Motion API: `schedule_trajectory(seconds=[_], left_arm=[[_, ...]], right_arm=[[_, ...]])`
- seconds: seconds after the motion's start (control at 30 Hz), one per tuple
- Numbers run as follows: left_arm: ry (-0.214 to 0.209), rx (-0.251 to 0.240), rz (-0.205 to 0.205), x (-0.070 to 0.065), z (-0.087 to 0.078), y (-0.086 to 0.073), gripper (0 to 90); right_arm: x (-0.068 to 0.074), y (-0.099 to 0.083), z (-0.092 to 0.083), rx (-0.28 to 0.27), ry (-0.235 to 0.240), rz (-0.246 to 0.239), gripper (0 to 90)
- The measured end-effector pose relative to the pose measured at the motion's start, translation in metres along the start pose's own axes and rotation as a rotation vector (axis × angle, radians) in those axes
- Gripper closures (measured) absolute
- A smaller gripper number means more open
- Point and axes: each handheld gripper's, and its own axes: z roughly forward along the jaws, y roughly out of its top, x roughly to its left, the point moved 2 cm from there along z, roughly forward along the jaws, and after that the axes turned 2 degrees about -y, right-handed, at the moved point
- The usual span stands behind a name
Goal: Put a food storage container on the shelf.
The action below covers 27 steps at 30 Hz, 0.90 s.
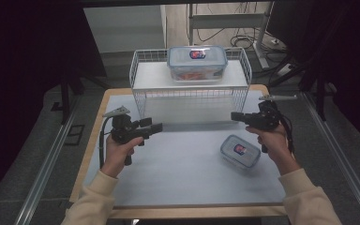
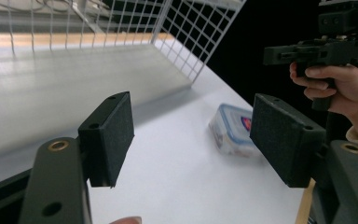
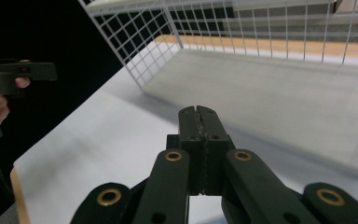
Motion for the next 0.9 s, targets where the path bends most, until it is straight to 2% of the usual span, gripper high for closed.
schedule_trajectory(seconds=[0.03,0.13,0.23,0.33,0.37,0.53,0.57,0.73,0.77,0.8,0.9], left_arm=[[0.001,0.004,-0.007,0.000,0.000,-0.003,30.1],[0.001,0.015,-0.014,0.001,0.001,-0.012,30.1],[-0.006,0.028,-0.024,0.001,0.000,-0.025,29.9],[-0.009,0.031,-0.034,0.001,0.000,-0.031,29.8],[-0.009,0.039,-0.032,0.002,0.001,-0.036,29.8],[-0.003,0.059,-0.050,0.004,0.001,-0.051,29.6],[-0.004,0.063,-0.060,0.005,0.001,-0.058,29.6],[0.006,0.071,-0.071,0.006,0.000,-0.066,29.5],[0.010,0.064,-0.090,0.008,-0.001,-0.070,29.3],[0.010,0.064,-0.090,0.008,-0.001,-0.070,29.2],[0.023,0.081,-0.098,0.011,0.000,-0.076,29.2]], right_arm=[[0.000,-0.009,-0.005,0.001,0.003,-0.001,89.5],[0.000,-0.018,-0.008,0.008,0.005,-0.004,89.4],[0.000,-0.035,-0.014,0.021,0.006,-0.004,89.4],[0.000,-0.043,-0.016,0.025,0.010,-0.001,89.4],[-0.001,-0.052,-0.020,0.028,0.010,0.007,89.4],[-0.002,-0.064,-0.025,0.035,0.009,0.013,89.4],[-0.003,-0.073,-0.028,0.028,0.012,0.019,89.4],[-0.006,-0.083,-0.033,0.038,0.005,0.031,89.4],[-0.006,-0.086,-0.036,0.039,0.002,0.036,89.4],[-0.006,-0.086,-0.036,0.039,0.002,0.036,89.4],[-0.008,-0.097,-0.046,0.046,-0.012,0.042,89.4]])
